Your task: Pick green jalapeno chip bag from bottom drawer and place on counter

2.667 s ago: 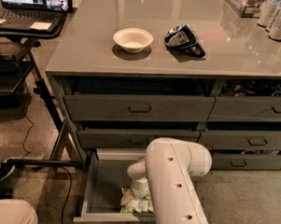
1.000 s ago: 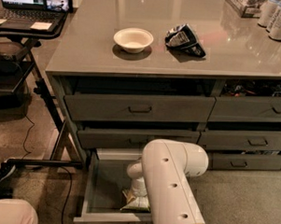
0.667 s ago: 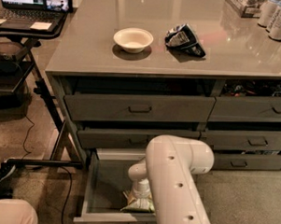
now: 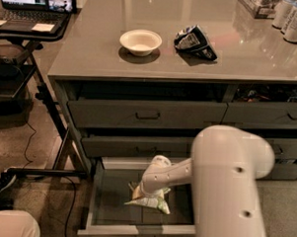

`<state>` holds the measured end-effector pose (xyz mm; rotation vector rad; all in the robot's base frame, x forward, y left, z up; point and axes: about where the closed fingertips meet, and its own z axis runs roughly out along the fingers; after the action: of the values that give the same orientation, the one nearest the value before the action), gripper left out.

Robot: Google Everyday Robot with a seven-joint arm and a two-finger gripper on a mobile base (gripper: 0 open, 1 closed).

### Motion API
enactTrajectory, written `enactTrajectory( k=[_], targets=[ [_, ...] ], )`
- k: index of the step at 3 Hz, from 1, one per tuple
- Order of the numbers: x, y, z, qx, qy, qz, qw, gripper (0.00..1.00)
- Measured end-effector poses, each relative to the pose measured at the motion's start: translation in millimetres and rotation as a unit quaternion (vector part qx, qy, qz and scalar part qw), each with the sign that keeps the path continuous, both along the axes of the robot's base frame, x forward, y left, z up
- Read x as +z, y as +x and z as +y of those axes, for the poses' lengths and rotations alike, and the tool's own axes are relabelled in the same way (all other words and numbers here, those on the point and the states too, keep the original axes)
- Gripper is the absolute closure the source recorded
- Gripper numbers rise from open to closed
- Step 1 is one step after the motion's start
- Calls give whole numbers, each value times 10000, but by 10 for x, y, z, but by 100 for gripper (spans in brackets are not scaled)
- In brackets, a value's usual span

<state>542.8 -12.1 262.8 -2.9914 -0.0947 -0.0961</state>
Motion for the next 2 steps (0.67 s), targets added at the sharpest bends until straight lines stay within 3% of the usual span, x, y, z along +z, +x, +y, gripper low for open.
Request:
enactTrajectory(
  k=[1, 2],
  targets=[
    [716, -402, -75, 67, -254, -28, 9997, 100],
    [1308, -822, -328, -76, -541, 260, 9982, 100]
  ],
)
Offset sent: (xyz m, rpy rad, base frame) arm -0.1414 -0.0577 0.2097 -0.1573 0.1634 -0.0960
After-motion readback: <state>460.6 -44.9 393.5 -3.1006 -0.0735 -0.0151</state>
